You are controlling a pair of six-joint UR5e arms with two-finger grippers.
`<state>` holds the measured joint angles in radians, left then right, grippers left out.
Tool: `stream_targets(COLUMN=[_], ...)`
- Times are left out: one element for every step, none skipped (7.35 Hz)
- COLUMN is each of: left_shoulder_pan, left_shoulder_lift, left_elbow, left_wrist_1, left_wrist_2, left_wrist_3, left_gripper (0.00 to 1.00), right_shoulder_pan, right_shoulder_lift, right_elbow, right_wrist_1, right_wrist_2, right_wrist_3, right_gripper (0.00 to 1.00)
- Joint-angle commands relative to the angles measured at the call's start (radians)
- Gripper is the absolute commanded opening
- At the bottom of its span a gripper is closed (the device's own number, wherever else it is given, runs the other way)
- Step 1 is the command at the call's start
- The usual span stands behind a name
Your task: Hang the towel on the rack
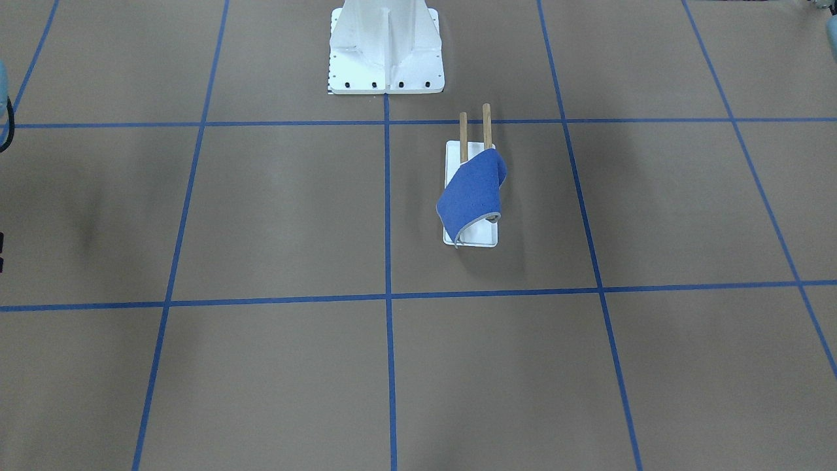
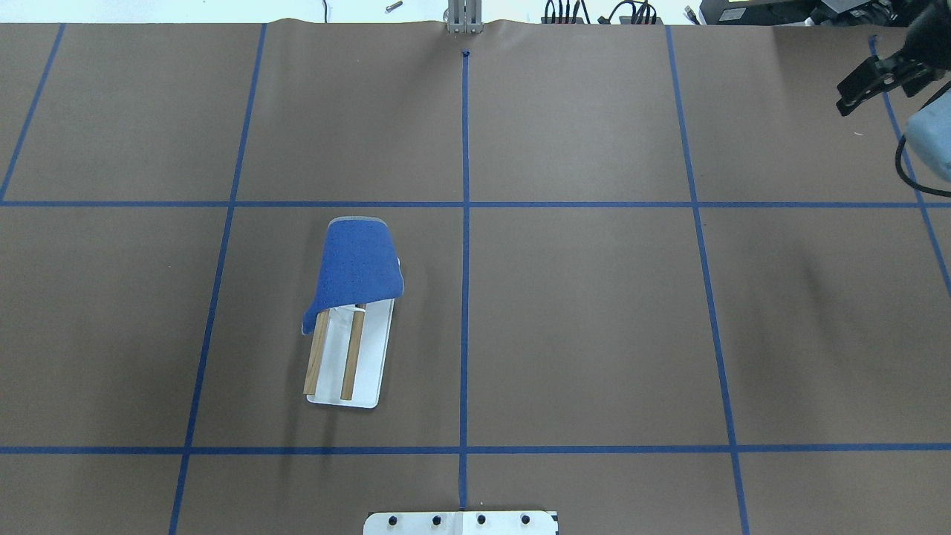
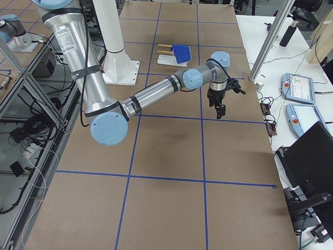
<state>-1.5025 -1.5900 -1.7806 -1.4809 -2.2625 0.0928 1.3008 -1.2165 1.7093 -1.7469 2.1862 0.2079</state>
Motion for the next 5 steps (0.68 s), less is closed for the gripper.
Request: stream_targets(left_shoulder_pan=[-0.058,-0.061,-0.07,-0.079,-0.082], left_shoulder_lift=[0.046,0.045,0.054,0.059,0.07], left_elbow=[0.019,0.017,0.018,0.015,0.023], left_wrist_1=[0.039,0.037,0.043,0.04,0.031], left_wrist_2=[0.003,-0.005,-0.023,-0.058,-0.063], left_wrist_3=[0.097,0.097,0.07,0.056,0.053], left_gripper=[0.98,0.98,0.98,0.98,0.98], right_shoulder_pan=[0.127,0.171,0.222,0.241,0.245], right_shoulder_lift=[-0.073,-0.13,-0.214,-0.295,-0.363], right_elbow=[-0.002,-0.014,-0.01,-0.013,-0.013], right_wrist_1=[-0.091,-0.091,-0.082,-0.042,0.077], right_wrist_2=[0.005,0.004,0.013,0.011,0.015], right_wrist_3=[-0.084,-0.202,-0.264,-0.298,-0.292], right_gripper=[1.0,1.0,1.0,1.0,1.0])
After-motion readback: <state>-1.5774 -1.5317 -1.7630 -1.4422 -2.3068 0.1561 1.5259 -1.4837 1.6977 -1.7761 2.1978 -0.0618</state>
